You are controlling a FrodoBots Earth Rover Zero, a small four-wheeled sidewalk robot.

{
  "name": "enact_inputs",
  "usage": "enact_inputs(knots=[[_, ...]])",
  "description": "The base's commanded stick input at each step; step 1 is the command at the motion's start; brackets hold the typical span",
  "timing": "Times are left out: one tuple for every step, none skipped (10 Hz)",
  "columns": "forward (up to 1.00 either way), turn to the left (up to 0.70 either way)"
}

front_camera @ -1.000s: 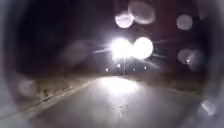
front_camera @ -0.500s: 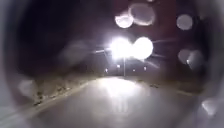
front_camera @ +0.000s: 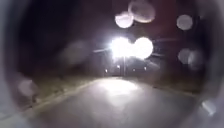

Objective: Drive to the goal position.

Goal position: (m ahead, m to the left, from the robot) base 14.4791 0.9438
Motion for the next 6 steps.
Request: enact_inputs(knots=[[0.85,0.02],[0.85,0.02],[0.85,0.01],[0.85,0.0],[0.85,-0.01],[0.85,-0.04]])
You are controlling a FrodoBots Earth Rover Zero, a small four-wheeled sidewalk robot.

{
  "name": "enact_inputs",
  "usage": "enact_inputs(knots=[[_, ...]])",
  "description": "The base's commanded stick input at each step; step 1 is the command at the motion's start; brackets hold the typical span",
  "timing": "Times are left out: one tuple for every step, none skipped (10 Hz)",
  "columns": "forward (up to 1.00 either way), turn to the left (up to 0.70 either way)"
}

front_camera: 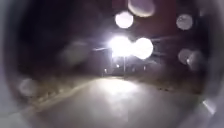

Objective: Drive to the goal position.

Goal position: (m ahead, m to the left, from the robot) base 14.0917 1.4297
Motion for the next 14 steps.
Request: enact_inputs(knots=[[0.85,-0.06],[0.85,-0.06],[0.85,-0.02],[0.85,0.0],[0.85,-0.01],[0.85,-0.03],[0.85,-0.04],[0.85,-0.05],[0.85,-0.01],[0.85,-0.02],[0.85,-0.03],[0.85,-0.02],[0.85,0.0],[0.85,0.0]])
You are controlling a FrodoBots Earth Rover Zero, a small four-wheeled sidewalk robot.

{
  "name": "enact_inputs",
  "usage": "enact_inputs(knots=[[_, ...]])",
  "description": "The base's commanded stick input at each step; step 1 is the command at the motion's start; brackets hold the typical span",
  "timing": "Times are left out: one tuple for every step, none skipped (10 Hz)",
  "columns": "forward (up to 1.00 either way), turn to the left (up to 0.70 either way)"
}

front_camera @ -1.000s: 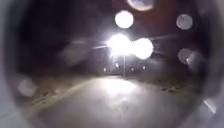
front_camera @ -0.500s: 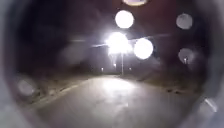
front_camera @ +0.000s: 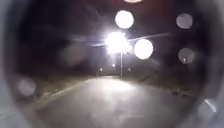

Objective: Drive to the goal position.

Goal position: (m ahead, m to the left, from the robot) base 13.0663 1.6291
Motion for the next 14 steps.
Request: enact_inputs(knots=[[0.85,0.02],[0.85,0.08],[0.85,0.16],[0.85,0.08],[0.85,0.05],[0.85,0.03],[0.85,0.02],[0.85,0.03],[0.85,0.04],[0.85,0.05],[0.85,0.06],[0.85,0.04],[0.85,0.03],[0.85,0.03]])
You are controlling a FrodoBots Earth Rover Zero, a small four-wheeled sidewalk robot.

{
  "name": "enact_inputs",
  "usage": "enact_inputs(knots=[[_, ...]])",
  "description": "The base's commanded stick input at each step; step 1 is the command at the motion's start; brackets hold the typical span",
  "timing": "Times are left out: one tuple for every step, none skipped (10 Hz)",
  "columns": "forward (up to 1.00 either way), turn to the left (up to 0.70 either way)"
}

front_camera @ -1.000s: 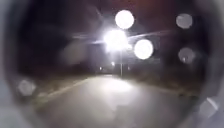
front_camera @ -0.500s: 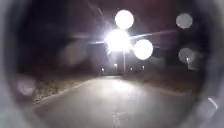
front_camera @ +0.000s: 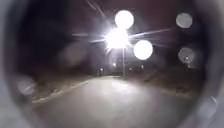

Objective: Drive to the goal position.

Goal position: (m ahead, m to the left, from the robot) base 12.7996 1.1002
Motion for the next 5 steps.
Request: enact_inputs(knots=[[0.85,0.02],[0.85,0.02],[0.85,0.02],[0.85,0.02],[0.85,0.02]])
